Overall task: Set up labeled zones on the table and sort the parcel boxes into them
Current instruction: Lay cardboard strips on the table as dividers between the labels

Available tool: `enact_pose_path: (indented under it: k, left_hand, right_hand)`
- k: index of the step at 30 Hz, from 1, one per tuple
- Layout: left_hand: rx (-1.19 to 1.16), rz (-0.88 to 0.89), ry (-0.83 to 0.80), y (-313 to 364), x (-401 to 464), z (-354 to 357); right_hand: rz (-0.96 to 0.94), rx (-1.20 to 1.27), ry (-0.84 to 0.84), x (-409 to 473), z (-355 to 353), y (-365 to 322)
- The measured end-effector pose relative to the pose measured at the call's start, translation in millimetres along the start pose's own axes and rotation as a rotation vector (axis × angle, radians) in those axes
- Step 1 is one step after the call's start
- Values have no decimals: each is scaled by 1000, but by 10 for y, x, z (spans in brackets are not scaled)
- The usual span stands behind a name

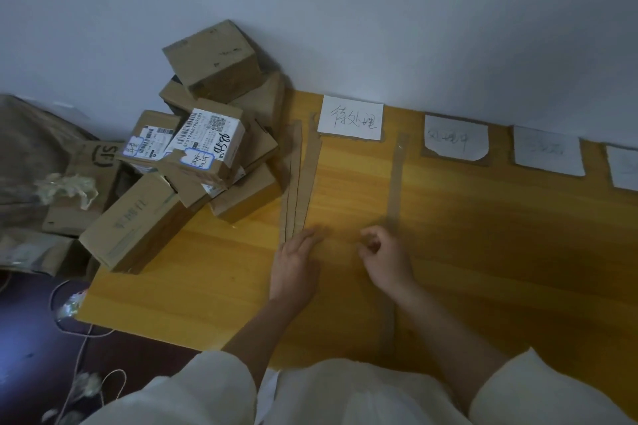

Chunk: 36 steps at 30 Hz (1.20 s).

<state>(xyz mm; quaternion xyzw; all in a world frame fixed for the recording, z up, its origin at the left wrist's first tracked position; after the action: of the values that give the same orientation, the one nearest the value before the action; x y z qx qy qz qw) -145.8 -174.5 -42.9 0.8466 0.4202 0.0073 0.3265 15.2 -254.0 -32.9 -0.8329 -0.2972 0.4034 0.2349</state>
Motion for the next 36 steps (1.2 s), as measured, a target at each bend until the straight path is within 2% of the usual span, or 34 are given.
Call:
enact_pose_path:
  k: [2,4,7,11,16,22,36]
  left_hand:
    - [-57,-88,150,-191,-31,-95]
    - [-91,-214,220,-407,-50,-170]
    - [-91,-330,171,-698,-75,-223]
    - [36,-307,47,-865,-60,-220]
    - [140,-277,3,-895,-78,-204]
    - [111,-261,-35,-881,-81,-238]
    - [-84,-155,-10,-814,-111,-336]
  right_hand:
    - [-19,34,-95,44,146,-194]
    - [2,109,-188,90,340,-364]
    - [66,242,-293,159,685,-550]
    - [151,314,-327,204,996,-732]
    - [243,264,-318,226,1142,-849]
    - [320,315,-285,253,1235,-911]
    - [241,114,-107,238,1035,-918]
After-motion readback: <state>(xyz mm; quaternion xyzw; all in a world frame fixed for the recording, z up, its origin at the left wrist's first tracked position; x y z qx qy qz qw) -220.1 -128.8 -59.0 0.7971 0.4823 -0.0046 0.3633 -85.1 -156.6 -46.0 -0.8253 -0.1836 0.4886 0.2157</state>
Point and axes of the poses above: each hand's wrist, its own x-axis towards the middle knuckle, its own z-axis out of the palm, y = z × x, the point moved 2 cm from there along x, towards the middle knuckle, and after that the axes turned 6 degrees about -y, right-handed, at the moved point
